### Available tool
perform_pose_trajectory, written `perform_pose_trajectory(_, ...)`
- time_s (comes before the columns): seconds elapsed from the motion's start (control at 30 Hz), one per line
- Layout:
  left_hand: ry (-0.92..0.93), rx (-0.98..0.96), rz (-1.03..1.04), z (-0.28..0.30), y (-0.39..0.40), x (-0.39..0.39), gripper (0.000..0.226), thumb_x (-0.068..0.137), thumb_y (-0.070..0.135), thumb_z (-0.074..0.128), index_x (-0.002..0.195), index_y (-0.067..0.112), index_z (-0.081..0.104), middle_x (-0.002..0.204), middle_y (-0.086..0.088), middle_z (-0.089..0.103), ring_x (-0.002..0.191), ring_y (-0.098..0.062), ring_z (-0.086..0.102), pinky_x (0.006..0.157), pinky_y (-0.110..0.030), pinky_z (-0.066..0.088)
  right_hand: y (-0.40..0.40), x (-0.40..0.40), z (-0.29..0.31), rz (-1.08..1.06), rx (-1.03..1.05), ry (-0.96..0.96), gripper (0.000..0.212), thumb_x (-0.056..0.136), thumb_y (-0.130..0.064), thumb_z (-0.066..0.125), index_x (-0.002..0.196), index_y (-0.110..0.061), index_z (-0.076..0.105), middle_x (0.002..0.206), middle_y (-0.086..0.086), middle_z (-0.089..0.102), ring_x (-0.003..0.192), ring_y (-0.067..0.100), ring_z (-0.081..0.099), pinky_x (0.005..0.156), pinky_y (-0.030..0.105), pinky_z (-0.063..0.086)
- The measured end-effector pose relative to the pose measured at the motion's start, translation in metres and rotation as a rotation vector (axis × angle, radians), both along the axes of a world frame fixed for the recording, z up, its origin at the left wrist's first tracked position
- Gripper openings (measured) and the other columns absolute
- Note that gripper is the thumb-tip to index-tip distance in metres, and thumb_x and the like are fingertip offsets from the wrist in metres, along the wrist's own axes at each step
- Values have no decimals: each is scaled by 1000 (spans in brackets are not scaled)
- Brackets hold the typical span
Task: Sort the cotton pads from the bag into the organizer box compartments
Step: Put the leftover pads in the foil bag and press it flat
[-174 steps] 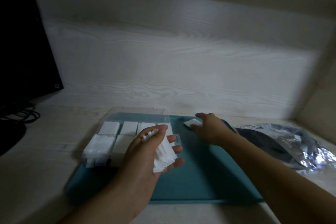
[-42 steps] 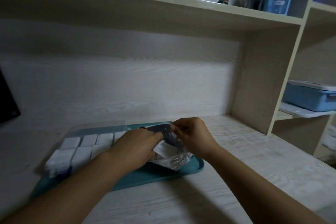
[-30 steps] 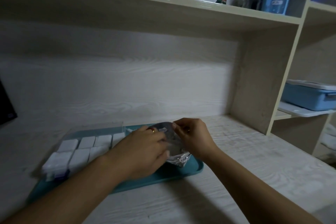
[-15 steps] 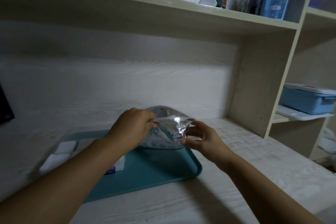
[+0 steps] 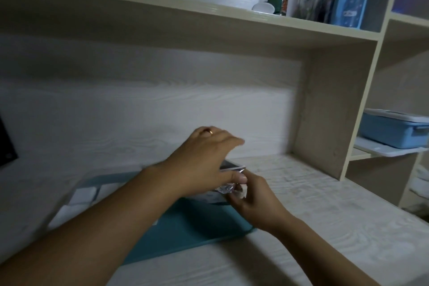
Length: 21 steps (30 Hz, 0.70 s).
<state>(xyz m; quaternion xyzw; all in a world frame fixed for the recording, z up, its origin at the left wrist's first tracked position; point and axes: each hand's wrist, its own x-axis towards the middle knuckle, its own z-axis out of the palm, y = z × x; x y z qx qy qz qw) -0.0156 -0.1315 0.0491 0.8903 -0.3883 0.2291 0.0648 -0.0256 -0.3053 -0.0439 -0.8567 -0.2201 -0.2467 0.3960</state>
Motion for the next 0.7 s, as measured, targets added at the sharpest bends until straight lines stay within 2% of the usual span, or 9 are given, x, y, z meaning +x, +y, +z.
perform_pose_trajectory(0.07,63,44,9,6,-7,6,32,90,50,62,116,32,64,114,11,66,112,-14,56,99,-29,35,4,0,-2,-8,-7,-37,24,84,-18,70,105,-22,58,88,-17,65,84,-2,62,70,12,47)
perform_pose_trajectory(0.13,163,-1,13,8,-7,10,13,92,38,63,95,26,68,91,9,68,89,-15,61,82,-35,49,4,3,-5,-42,7,-30,35,82,-31,73,112,-24,55,98,-15,65,90,3,62,76,20,50)
perform_pose_trajectory(0.2,199,-76,-17,9,-3,12,10,92,33,65,90,24,69,86,8,69,83,-14,63,78,-41,52,-1,8,-9,-81,-27,9,37,79,-38,75,111,-31,56,103,-13,60,93,5,58,78,23,49)
perform_pose_trajectory(0.27,206,-190,-83,10,1,11,9,91,31,68,91,24,73,88,7,73,83,-11,66,79,-40,54,-5,14,-11,-112,-29,77,24,78,-34,78,93,-34,59,95,-8,59,85,11,59,74,29,52)
perform_pose_trajectory(0.33,175,-325,-162,7,5,10,7,89,26,72,92,23,77,89,9,76,83,-6,69,80,-37,56,-8,19,-13,-99,115,177,15,79,-23,79,84,-20,65,83,4,68,75,21,66,69,41,58)
perform_pose_trajectory(0.43,39,-444,-256,1,8,8,9,87,17,74,94,17,79,88,9,77,80,1,70,77,-32,58,-7,24,-14,-127,232,187,22,78,-18,80,87,-3,68,77,11,71,69,23,68,64,39,59)
perform_pose_trajectory(0.53,20,-459,-254,2,6,3,28,85,32,74,110,22,74,100,11,75,89,-3,69,84,-32,57,-5,24,-15,-126,230,156,15,79,-19,80,85,-9,71,76,3,73,67,15,68,63,33,57)
perform_pose_trajectory(0.63,211,-234,-17,9,19,6,92,63,70,71,144,40,41,129,23,49,115,-1,47,100,-29,43,-8,23,-15,-117,312,164,10,79,-8,78,78,-15,71,70,-8,72,65,3,67,59,17,49)
perform_pose_trajectory(0.7,246,-5,156,8,41,15,88,58,74,76,135,42,47,125,22,52,109,-3,51,94,-31,47,-14,23,-15,-91,391,190,5,80,-3,76,82,-6,73,76,-1,75,73,11,71,63,20,53)
